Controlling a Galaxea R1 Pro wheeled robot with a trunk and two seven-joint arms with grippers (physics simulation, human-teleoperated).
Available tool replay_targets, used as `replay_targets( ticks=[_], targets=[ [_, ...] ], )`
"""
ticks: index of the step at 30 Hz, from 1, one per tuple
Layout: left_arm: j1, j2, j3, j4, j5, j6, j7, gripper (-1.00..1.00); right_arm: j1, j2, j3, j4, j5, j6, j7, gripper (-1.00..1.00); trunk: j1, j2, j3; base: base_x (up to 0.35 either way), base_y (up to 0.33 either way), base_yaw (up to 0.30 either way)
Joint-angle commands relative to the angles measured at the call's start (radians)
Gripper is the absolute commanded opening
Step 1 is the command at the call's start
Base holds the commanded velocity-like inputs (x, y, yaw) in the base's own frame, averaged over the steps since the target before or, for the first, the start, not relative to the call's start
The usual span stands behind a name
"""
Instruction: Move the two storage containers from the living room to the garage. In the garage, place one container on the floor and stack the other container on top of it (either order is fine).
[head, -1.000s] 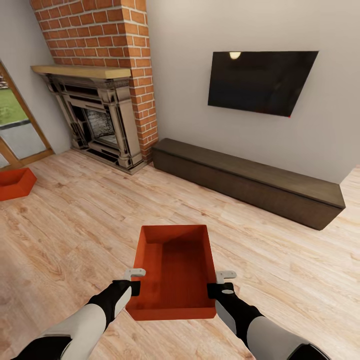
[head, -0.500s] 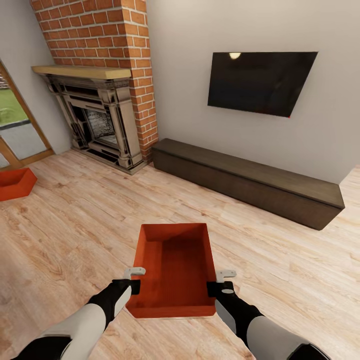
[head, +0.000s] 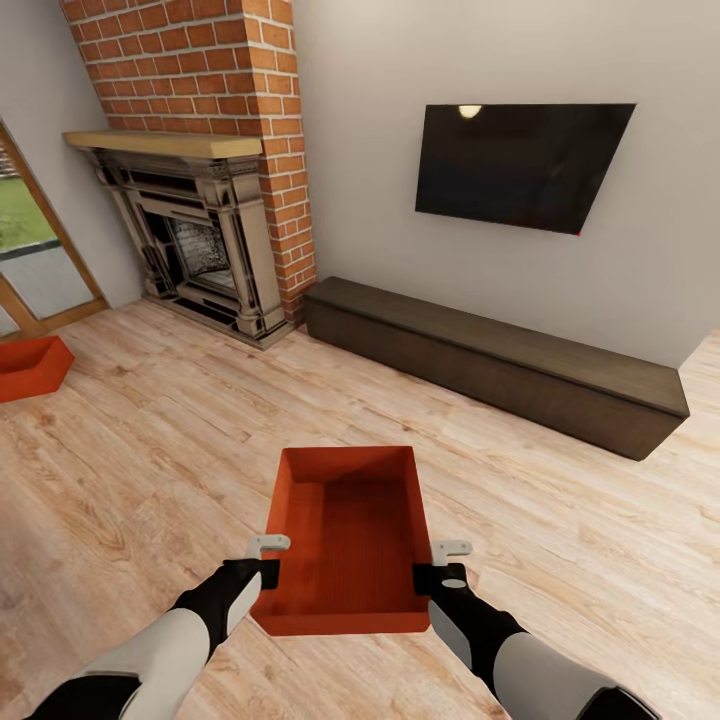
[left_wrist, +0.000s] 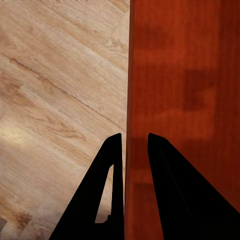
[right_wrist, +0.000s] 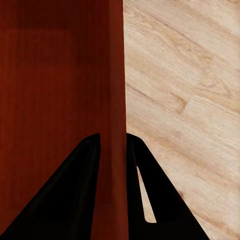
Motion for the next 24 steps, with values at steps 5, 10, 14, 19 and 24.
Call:
replay_targets(
  ticks=[5,10,14,19,24],
  targets=[
    [0.000,0.005,-0.014,0.000,0.016,0.008,0.007,-1.00,-0.001,-0.002,0.020,-0.010,-0.016,0.006,-0.006,-1.00,0.000,-0.002,-0.002,0.000,0.000,0.000],
    [0.000,0.005,-0.018,0.001,0.018,0.008,0.007,-1.00,-0.001,-0.004,0.036,-0.011,-0.032,0.007,-0.011,-1.00,0.000,-0.002,-0.002,0.000,0.000,0.000],
    [0.000,0.005,0.046,0.000,-0.036,0.008,0.007,-1.00,-0.001,-0.004,-0.055,-0.040,0.062,0.012,0.022,-1.00,0.000,-0.002,-0.002,0.000,0.000,0.000],
    [0.000,0.005,0.046,0.001,-0.036,0.008,0.007,-1.00,-0.001,-0.003,-0.055,-0.040,0.062,0.011,0.021,-1.00,0.000,-0.002,-0.002,0.000,0.000,0.000],
    [0.000,0.005,0.046,0.000,-0.036,0.009,0.007,-1.00,-0.001,-0.004,-0.055,-0.040,0.062,0.006,0.022,-1.00,0.000,-0.002,-0.002,0.000,0.000,0.000]
  ],
)
